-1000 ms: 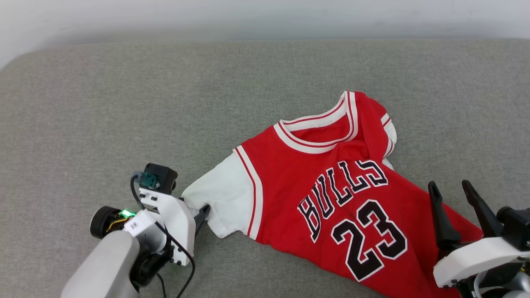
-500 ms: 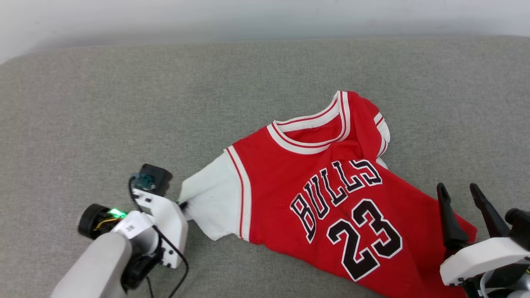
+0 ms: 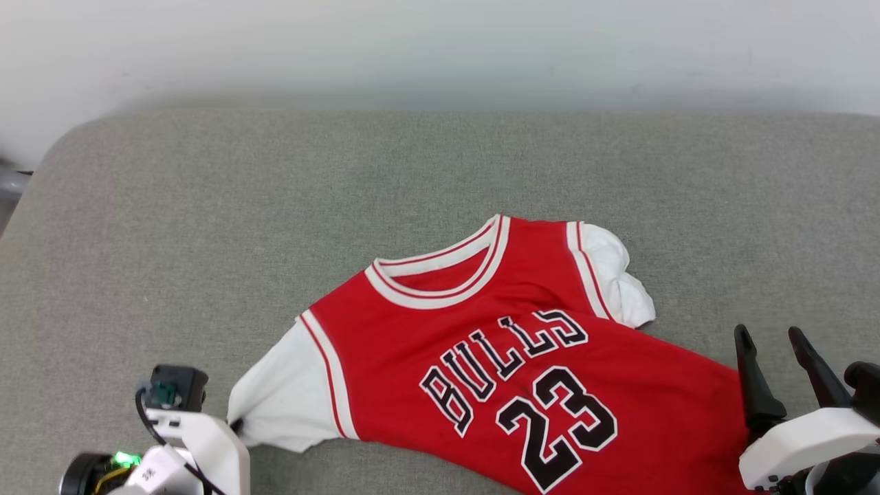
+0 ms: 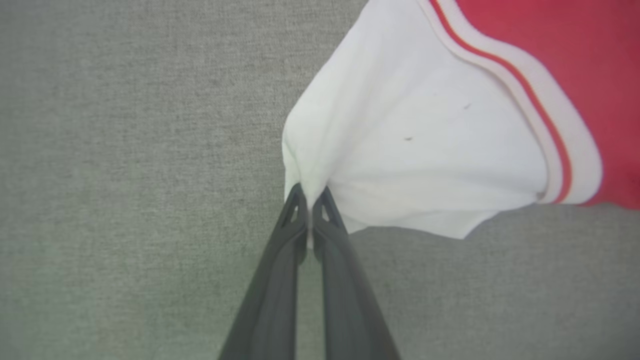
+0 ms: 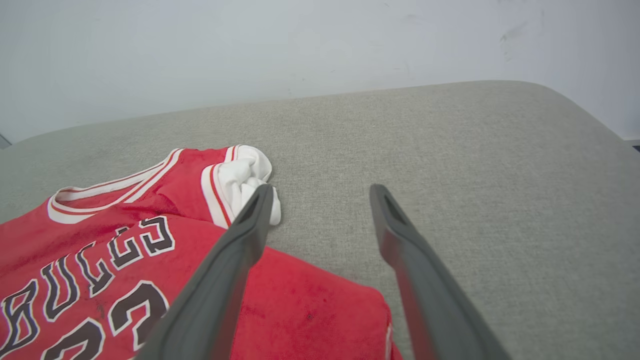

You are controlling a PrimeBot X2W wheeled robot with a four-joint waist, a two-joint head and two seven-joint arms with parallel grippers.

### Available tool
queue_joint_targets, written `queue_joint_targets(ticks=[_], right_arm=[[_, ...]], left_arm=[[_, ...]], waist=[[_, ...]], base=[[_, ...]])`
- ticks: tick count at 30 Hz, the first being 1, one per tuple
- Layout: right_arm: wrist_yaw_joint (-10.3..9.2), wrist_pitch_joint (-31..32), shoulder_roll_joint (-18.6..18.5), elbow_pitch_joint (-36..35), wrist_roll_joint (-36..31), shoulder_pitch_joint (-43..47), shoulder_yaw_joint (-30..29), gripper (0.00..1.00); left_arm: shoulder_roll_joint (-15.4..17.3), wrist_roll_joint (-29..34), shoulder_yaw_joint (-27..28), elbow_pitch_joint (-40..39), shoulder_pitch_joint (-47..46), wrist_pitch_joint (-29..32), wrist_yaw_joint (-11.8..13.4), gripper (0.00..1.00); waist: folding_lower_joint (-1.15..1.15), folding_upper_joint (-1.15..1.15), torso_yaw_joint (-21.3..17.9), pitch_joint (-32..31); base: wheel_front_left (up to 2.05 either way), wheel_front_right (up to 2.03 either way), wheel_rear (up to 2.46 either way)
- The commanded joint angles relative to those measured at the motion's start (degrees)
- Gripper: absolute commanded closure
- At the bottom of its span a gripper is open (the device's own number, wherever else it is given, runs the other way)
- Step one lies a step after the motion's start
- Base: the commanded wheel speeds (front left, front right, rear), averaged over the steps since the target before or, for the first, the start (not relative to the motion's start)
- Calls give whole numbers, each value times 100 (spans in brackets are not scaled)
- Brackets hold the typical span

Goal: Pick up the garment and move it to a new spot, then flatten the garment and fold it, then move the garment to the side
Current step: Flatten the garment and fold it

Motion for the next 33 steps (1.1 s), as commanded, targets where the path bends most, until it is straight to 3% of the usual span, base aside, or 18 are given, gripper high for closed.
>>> queue_joint_targets(ticks=[1,5,6,7,8,12,25,29,33], right_arm=[[-4,25,9,5,-33,77,-8,0],[-4,44,9,-13,-37,149,-52,0],[-4,54,9,-22,-35,158,-63,0],[-4,60,9,-29,-44,170,-75,0],[-4,74,9,-39,-51,195,-82,0],[-4,114,9,-71,-65,233,-86,0],[-4,403,9,46,-178,-22,-143,0],[-4,650,-30,251,-152,-337,-134,0],[-4,1293,-201,658,52,-823,-183,0]], left_arm=[[-34,-76,22,26,217,-31,71,100],[-142,-134,39,56,461,-233,128,100],[-194,-125,32,49,491,-308,147,85],[-255,-106,28,30,502,-406,158,31],[-296,-77,22,9,505,-521,174,0],[-410,57,59,-53,422,-969,239,0],[-851,834,76,-727,45,-3214,375,0],[-990,901,104,-864,-57,-3578,387,0],[-1077,963,100,-963,-173,-3715,379,0]], waist=[[0,0,-4,-89],[0,0,7,-200],[0,0,14,-227],[0,0,24,-261],[0,0,33,-291],[0,0,58,-353],[0,0,218,-411],[0,0,313,-289],[0,0,448,-108]], base=[[0,0,0],[0,0,0],[0,0,0],[0,0,0],[0,0,0],[0,0,0],[0,0,0],[0,0,0],[0,0,0]])
